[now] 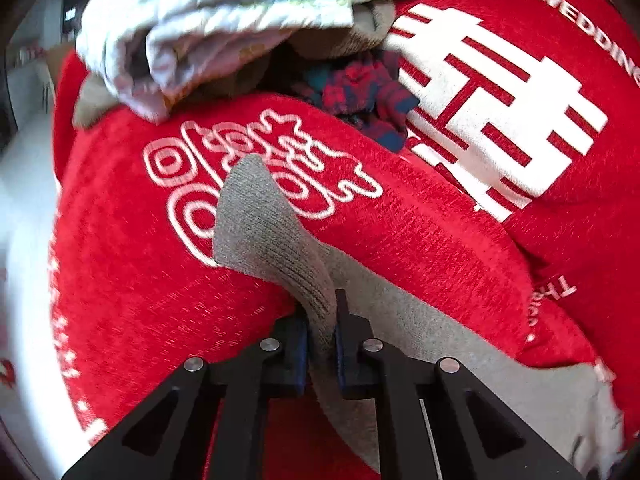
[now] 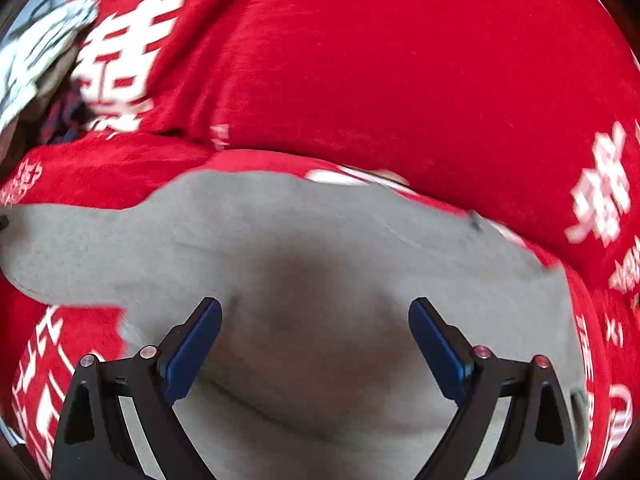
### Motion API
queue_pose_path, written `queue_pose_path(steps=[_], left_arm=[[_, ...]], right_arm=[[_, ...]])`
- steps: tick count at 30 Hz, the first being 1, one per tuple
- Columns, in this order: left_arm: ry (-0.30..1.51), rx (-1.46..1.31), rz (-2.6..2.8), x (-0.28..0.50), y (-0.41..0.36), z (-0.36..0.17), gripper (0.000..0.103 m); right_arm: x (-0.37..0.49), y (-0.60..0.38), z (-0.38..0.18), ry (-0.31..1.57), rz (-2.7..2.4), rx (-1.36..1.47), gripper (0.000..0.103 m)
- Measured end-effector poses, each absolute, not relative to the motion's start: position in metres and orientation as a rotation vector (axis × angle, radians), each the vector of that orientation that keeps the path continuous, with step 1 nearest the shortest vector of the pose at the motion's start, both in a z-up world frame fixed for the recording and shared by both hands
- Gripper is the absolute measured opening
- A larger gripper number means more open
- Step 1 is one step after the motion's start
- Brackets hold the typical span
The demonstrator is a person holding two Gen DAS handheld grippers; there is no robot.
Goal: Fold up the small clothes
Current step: 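Move the left gripper to the other sleeve cuff and close on it, then lift the held sleeve with the left gripper and lay it across the sweater body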
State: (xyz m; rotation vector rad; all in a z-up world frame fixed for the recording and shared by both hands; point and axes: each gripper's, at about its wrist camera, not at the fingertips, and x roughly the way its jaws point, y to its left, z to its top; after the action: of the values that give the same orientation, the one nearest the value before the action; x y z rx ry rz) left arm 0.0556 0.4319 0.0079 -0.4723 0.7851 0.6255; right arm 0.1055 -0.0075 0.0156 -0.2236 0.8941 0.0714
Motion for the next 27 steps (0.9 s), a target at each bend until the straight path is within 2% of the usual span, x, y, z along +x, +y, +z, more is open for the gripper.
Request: queue_pose_path(steps=[4, 6, 9, 11, 20, 27], left_arm=[[0.792, -0.448, 0.651, 0.053, 0.431, 0.012, 0.012], [0.79, -0.44, 0.646, 0.052, 0.43, 0.015, 0.012], [0.777, -0.387, 0.642, 0.052, 0.419, 0.022, 0.012], [0.772, -0.379, 0.638, 0.05, 0.415, 0.025, 0.012], [0.784, -0.361, 0.615, 0.049, 0.396, 0.032, 0.011], [0.791, -0.337, 0.562, 0.055, 0.363, 0.042, 0.012]], right_arm=[[0.128, 0.043, -0.005, 0.949, 0.05, -0.35, 0.096], [0.129, 0.063, -0.006, 0.909, 0.027, -0.401, 0.096], [0.127, 0.075, -0.008, 0.993, 0.248, -0.29, 0.094], [0.115, 0.073, -0.002, 0.938, 0.218, -0.301, 0.094], [0.078, 0.002, 0.027, 0.848, 0.087, -0.316, 0.094], [0.068, -0.065, 0.013, 0.907, -0.007, -0.235, 0.094]])
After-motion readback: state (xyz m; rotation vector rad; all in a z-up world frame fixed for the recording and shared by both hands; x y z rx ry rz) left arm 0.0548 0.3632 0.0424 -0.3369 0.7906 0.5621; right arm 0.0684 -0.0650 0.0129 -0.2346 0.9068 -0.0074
